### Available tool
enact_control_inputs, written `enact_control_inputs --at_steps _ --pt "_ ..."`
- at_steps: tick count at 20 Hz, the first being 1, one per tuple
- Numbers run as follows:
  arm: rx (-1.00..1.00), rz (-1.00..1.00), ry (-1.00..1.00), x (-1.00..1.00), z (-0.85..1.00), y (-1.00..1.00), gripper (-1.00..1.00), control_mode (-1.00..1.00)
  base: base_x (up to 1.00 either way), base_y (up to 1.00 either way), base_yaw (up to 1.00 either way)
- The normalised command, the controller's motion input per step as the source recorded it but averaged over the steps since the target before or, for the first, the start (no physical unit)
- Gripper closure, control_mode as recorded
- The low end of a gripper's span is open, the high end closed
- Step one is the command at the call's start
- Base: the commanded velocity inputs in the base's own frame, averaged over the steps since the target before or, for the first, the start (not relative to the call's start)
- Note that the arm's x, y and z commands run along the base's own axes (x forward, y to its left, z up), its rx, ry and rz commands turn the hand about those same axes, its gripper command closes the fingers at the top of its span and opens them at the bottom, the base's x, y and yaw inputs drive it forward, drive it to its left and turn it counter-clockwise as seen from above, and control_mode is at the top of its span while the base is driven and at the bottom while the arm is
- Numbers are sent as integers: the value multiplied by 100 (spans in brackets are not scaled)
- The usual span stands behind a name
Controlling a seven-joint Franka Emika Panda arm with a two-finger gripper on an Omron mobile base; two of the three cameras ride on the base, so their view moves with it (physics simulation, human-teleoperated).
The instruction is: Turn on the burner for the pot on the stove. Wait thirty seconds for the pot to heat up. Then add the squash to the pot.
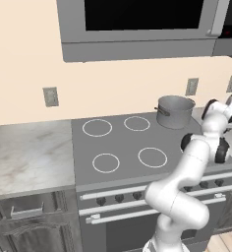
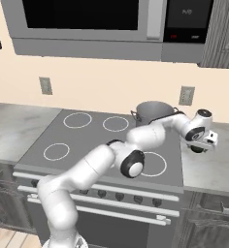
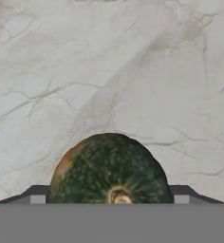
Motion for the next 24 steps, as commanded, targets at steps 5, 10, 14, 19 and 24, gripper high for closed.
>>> enact_control_inputs --at_steps 5,10,14,19,24 --pt "0 0 0 -18 2 0 100 -100 0 0 0" --pt "0 0 -11 -73 41 25 100 -100 0 0 0" --pt "0 0 -11 -73 61 49 100 -100 0 0 0" --pt "0 0 -4 -65 32 86 100 -100 0 0 0" --pt "-1 0 -6 -38 21 100 100 -100 0 0 0"
